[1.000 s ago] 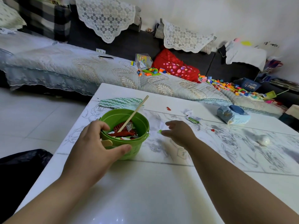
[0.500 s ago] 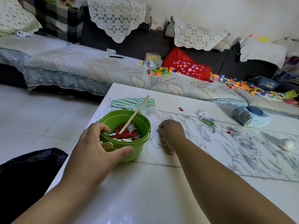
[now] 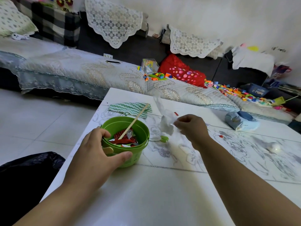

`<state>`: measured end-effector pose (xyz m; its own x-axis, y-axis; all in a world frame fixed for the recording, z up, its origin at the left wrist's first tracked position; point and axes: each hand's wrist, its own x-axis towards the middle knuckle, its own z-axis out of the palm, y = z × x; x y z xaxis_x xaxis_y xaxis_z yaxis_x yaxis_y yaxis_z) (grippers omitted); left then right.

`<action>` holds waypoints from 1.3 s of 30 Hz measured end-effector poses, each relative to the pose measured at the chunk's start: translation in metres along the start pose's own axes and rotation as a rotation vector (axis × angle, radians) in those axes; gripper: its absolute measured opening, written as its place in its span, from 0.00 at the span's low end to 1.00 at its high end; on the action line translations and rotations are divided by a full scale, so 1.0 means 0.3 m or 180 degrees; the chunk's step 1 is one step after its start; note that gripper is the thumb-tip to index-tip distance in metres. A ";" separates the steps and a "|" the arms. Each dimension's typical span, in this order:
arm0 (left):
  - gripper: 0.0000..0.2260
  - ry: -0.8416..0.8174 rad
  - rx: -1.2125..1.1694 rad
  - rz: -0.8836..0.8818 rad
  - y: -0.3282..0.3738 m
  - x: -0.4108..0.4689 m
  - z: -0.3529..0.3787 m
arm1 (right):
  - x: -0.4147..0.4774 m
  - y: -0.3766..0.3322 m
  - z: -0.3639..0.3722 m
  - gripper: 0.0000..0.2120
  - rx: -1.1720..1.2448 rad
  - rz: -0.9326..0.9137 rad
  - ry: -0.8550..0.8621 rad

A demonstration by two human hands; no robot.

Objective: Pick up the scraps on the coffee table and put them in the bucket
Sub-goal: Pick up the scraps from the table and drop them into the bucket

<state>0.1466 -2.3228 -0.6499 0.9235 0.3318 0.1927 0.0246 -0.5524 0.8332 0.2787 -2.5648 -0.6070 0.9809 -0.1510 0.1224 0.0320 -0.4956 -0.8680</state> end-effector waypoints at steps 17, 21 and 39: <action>0.25 -0.0202 -0.0193 0.0118 0.010 -0.008 0.006 | -0.215 -0.332 0.129 0.07 -0.1909 -0.1238 -0.1600; 0.25 -0.0187 -0.0284 0.0216 0.006 -0.008 0.002 | -0.218 -0.327 0.214 0.15 -0.2878 -0.1555 -0.1708; 0.25 -0.0273 -0.0262 0.0277 0.000 -0.016 -0.006 | -0.190 -0.432 0.184 0.15 -0.1845 -0.1458 -0.1145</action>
<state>0.1414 -2.3231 -0.6499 0.9502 0.2167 0.2241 -0.0854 -0.5105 0.8556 0.2293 -2.4448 -0.5280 0.8993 0.4081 0.1570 0.4367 -0.8195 -0.3711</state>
